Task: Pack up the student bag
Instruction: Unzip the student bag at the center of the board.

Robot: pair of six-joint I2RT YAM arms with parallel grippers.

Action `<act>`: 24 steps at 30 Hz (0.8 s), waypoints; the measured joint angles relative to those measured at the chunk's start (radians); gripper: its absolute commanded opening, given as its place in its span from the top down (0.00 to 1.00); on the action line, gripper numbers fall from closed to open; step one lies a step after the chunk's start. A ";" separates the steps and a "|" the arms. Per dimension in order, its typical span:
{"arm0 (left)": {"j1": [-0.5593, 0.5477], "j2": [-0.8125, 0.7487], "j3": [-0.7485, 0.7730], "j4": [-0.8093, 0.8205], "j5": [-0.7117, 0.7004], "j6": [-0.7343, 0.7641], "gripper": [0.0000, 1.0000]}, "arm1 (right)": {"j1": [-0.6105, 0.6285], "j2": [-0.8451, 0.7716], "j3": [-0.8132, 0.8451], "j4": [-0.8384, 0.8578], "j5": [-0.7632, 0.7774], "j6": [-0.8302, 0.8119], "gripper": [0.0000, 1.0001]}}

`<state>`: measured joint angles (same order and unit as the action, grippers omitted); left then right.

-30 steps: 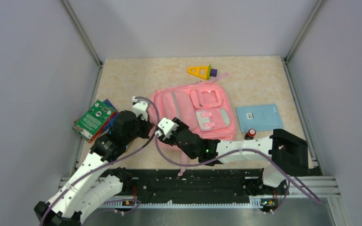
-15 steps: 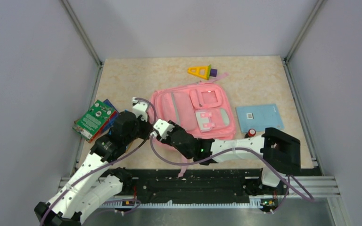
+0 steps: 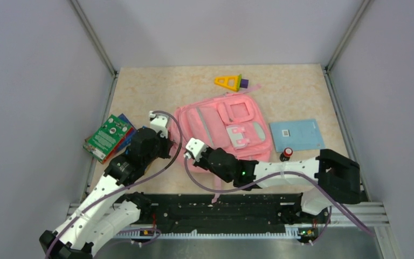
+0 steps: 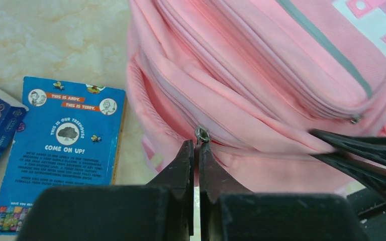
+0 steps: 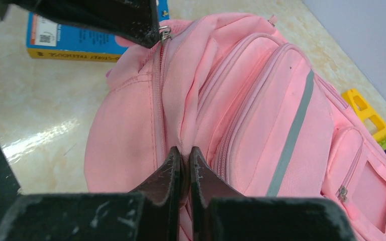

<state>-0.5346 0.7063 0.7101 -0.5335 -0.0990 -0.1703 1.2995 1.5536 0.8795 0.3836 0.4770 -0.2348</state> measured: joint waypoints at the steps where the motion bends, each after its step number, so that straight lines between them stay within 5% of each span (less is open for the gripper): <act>1: 0.002 0.002 0.000 0.001 -0.015 -0.007 1.00 | -0.003 -0.033 -0.024 0.002 -0.027 0.000 1.00; 24: 0.216 0.042 0.043 -0.018 -0.023 -0.055 1.00 | -0.006 -0.497 -0.149 -0.226 -0.466 0.071 1.00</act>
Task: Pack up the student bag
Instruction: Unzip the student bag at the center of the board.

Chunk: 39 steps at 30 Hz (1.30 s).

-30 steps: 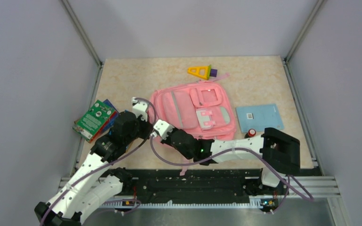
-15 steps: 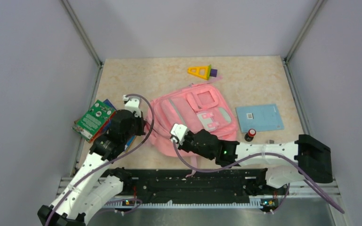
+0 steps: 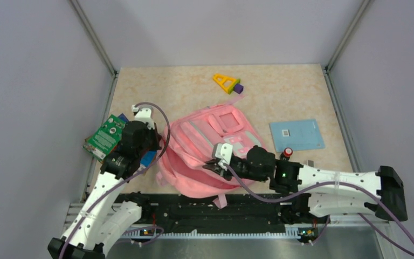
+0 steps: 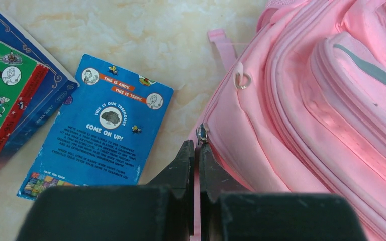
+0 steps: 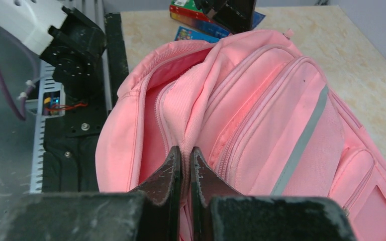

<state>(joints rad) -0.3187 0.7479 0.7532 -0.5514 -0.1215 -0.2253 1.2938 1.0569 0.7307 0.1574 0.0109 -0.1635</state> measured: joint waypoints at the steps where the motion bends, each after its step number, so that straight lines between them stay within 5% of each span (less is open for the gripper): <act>1: 0.005 -0.002 0.000 0.000 0.004 -0.002 1.00 | 0.000 -0.016 -0.002 -0.006 -0.013 0.002 1.00; 14: 0.056 0.073 0.027 -0.022 0.104 -0.014 1.00 | 0.000 -0.108 -0.018 -0.054 -0.115 0.019 0.97; 18: 0.075 -0.006 -0.003 0.020 0.182 0.006 1.00 | 0.016 -0.108 -0.024 -0.036 -0.053 0.030 0.52; 22: 0.084 -0.096 -0.038 0.061 0.269 0.021 1.00 | 0.023 -0.082 -0.024 0.004 0.058 0.039 0.29; 39: 0.095 -0.080 -0.045 0.100 0.335 0.041 1.00 | 0.208 0.185 0.161 0.059 0.360 0.033 0.21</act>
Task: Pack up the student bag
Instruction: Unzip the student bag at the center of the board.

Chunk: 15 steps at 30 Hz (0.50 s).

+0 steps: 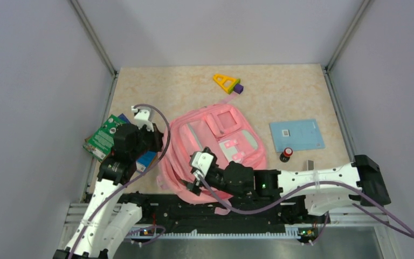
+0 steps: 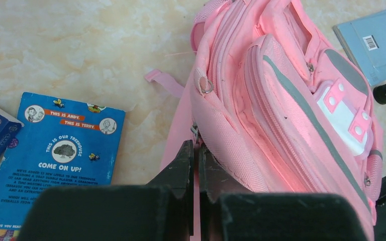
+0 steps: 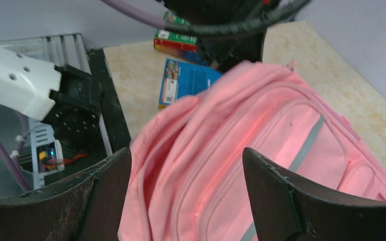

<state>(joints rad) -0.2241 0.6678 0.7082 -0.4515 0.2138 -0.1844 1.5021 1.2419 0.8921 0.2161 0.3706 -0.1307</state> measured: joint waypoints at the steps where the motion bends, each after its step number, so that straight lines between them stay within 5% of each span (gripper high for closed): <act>1: 0.000 0.000 0.000 -0.003 0.003 0.000 1.00 | 0.019 0.012 0.016 0.011 0.014 -0.005 0.21; 15: 0.000 -0.007 -0.006 -0.007 0.008 0.000 1.00 | 0.040 0.364 0.211 0.105 0.314 -0.045 0.18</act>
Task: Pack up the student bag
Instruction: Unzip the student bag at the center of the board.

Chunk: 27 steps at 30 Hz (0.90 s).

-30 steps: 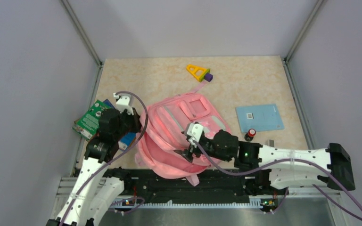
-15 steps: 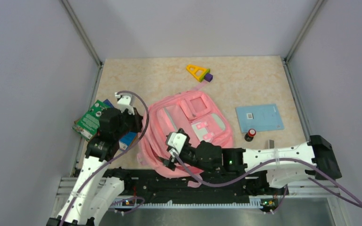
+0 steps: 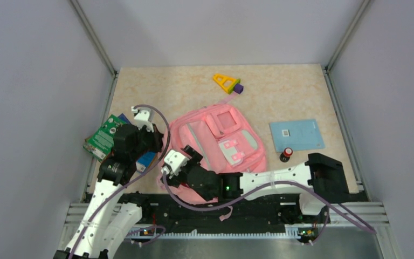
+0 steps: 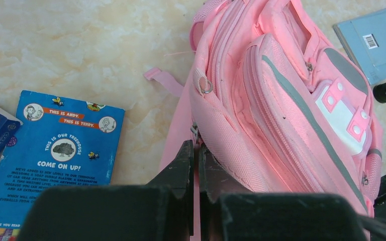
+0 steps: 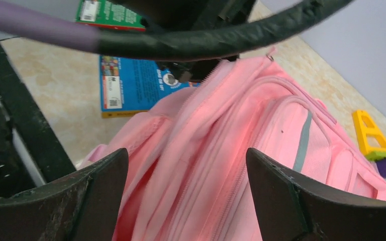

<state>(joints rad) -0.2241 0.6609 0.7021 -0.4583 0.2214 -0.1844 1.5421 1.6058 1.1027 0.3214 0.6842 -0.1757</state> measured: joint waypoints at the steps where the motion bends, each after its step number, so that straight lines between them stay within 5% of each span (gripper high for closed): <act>1: 0.000 0.000 0.000 0.000 0.000 0.000 1.00 | -0.005 0.007 0.004 0.001 0.003 0.004 0.19; 10: 0.000 -0.005 -0.002 0.001 0.006 0.000 1.00 | -0.100 0.121 0.093 0.021 0.027 0.042 0.36; 11: 0.000 -0.005 -0.003 0.001 0.006 0.000 1.00 | -0.105 0.135 0.105 0.024 0.026 0.042 0.41; 14: 0.000 -0.005 -0.005 0.001 0.006 0.000 1.00 | -0.113 0.158 0.125 0.025 0.021 0.041 0.79; 18: 0.000 -0.005 -0.005 0.002 0.002 0.000 1.00 | -0.116 0.159 0.125 0.029 0.024 0.052 1.00; 27: -0.010 -0.008 -0.004 0.003 -0.045 -0.014 1.00 | -0.130 -0.018 0.042 -0.074 -0.059 0.083 1.00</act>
<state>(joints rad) -0.2340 0.6533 0.6983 -0.4557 0.1768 -0.1989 1.4120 1.5879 1.1442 0.2470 0.6250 -0.0929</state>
